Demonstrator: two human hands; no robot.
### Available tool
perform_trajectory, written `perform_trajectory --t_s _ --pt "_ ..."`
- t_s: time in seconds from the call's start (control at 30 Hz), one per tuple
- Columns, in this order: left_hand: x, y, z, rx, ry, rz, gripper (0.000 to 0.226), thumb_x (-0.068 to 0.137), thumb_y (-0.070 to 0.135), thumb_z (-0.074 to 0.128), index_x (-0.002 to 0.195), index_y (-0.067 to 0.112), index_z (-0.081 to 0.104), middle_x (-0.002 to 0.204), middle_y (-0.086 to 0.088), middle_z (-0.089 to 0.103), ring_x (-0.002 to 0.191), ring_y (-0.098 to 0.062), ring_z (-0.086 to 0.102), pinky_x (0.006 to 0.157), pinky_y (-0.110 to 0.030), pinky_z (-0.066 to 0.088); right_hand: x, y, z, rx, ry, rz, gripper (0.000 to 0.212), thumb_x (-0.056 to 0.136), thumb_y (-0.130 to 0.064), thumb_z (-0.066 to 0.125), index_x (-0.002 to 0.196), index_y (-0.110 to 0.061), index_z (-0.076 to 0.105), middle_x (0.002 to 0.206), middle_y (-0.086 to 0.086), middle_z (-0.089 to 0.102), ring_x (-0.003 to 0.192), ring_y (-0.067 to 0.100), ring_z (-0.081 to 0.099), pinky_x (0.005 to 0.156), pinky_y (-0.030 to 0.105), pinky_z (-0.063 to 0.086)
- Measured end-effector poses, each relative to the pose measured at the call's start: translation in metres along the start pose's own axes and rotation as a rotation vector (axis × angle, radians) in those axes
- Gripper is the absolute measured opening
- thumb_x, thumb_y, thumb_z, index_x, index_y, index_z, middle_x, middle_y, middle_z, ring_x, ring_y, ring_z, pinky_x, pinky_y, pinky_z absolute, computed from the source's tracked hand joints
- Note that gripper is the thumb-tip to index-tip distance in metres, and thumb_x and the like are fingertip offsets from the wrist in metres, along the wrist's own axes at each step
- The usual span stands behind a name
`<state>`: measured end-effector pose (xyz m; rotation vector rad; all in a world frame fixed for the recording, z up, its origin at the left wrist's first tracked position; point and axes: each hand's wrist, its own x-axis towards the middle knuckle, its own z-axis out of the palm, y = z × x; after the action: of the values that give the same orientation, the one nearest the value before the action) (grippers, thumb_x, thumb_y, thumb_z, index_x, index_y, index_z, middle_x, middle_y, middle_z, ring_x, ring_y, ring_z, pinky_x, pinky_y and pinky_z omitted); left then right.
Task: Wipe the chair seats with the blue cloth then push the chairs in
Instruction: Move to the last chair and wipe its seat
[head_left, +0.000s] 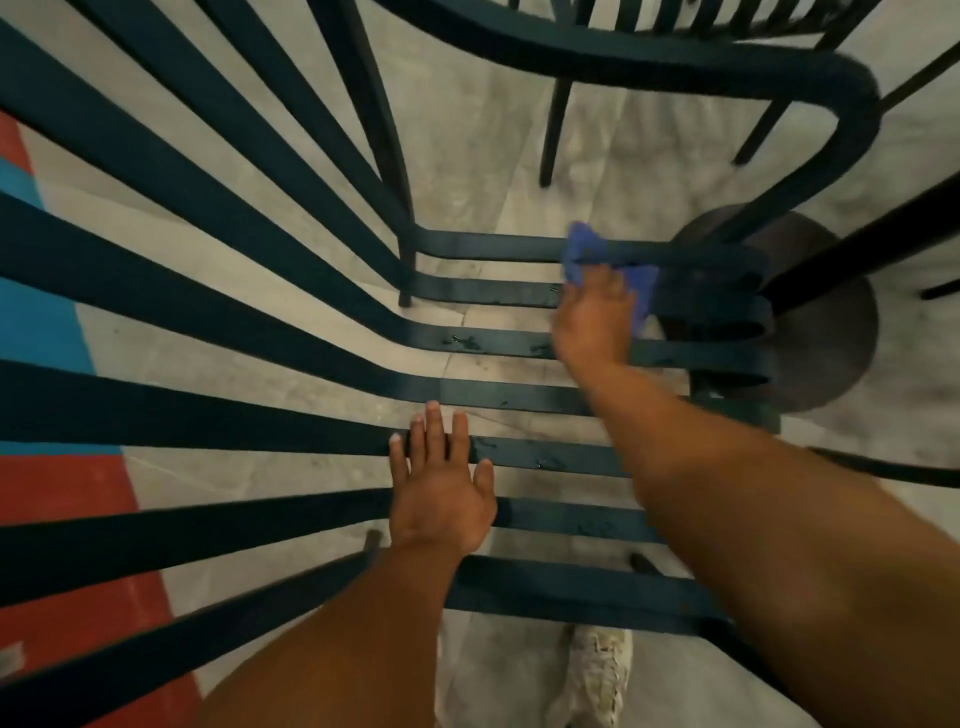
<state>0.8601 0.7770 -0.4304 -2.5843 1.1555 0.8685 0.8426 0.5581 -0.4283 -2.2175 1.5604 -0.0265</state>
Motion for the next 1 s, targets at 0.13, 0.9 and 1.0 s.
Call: perform_trajectory --t_s 0.13,0.9,1.0 --pt "0.003 -0.009 0.015 -0.056 0.074 0.043 0.073 0.096 0.048 0.039 0.154 0.019 0.006 0.162 -0.012 -0.006 0.148 -0.033 -0.006 0.117 -0.055 -0.012 -0.055 -0.1 0.059 -0.07 -0.227 -0.383 0.075 0.089 -0.011 0.05 0.153 -0.019 0.012 0.155 0.012 0.025 0.143 0.032 0.02 0.118 0.047 0.009" --pt "-0.006 -0.016 -0.013 -0.311 0.043 0.052 0.059 0.104 0.035 0.026 0.154 0.023 -0.001 0.163 -0.005 -0.004 0.149 -0.027 -0.004 0.12 -0.043 0.004 -0.108 0.048 -0.001 -0.232 -0.157 0.05 0.067 0.093 -0.014 0.044 0.151 -0.027 0.013 0.152 0.017 0.022 0.139 0.043 0.023 0.106 0.056 0.034" --pt "-0.008 -0.012 -0.032 -0.718 0.133 -0.176 0.05 0.105 0.037 0.028 0.153 0.032 0.016 0.157 -0.004 0.029 0.142 -0.029 0.03 0.109 -0.041 0.032 -0.136 -0.023 0.036 -0.203 -0.335 -0.247 0.065 0.097 -0.029 0.045 0.152 -0.031 0.01 0.16 0.007 0.011 0.146 0.039 0.004 0.115 0.058 0.014"
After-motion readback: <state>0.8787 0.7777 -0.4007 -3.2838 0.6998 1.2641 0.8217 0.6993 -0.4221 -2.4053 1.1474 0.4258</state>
